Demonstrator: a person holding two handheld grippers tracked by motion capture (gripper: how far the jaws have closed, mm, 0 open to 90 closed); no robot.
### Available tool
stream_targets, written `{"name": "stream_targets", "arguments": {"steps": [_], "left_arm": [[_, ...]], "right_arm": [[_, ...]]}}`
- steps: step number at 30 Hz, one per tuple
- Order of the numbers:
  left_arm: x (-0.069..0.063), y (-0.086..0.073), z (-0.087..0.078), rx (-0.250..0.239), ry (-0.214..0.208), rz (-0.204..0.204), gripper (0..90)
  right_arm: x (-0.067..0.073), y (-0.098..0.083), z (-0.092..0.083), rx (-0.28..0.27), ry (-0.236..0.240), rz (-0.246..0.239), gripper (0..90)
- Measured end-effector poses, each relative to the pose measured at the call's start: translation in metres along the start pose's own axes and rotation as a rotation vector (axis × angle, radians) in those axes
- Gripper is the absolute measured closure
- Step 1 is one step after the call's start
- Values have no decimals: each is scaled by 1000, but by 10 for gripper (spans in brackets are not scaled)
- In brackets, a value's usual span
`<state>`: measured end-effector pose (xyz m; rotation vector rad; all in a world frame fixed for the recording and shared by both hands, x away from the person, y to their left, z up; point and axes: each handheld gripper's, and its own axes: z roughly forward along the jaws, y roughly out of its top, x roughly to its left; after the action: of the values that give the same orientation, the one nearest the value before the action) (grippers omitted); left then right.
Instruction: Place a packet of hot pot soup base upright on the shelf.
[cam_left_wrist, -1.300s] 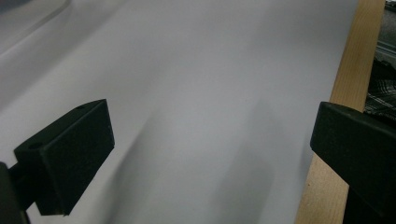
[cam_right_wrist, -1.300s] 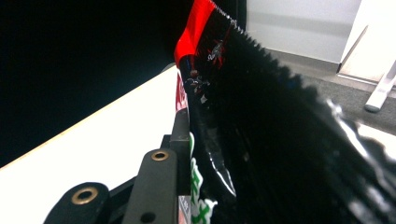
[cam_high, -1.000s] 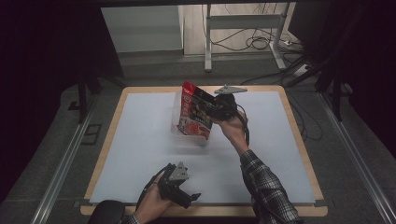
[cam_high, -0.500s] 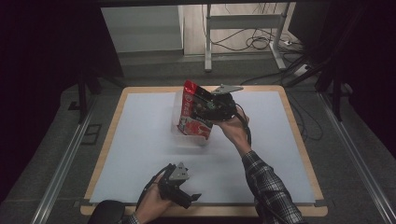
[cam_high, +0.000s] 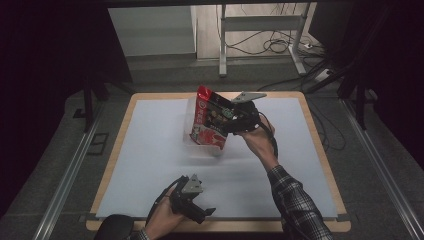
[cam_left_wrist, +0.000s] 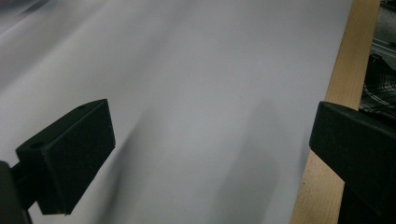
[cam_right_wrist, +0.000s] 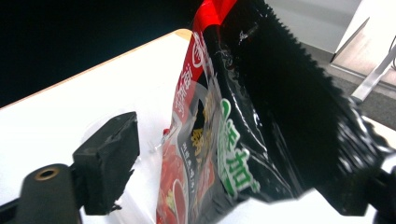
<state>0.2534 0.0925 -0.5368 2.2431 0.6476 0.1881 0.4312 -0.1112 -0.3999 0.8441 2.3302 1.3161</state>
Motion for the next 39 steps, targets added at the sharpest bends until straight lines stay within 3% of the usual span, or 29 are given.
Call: {"name": "stream_targets", "arguments": {"steps": [8, 18, 21, 27, 39], "left_arm": [[0, 0, 0, 0, 0, 0, 0], [1, 0, -1, 8, 2, 11, 0], [1, 0, -1, -2, 2, 2, 0], [1, 0, -3, -12, -3, 25, 5], [-1, 0, -3, -51, -15, 29, 9]], "right_arm": [[-2, -4, -10, 12, 17, 12, 102], [1, -10, -19, 48, -6, -17, 81], [1, -12, -25, 46, -14, -21, 79], [1, -16, -35, 50, -25, -19, 69], [4, -27, -52, 58, -36, -18, 27]]}}
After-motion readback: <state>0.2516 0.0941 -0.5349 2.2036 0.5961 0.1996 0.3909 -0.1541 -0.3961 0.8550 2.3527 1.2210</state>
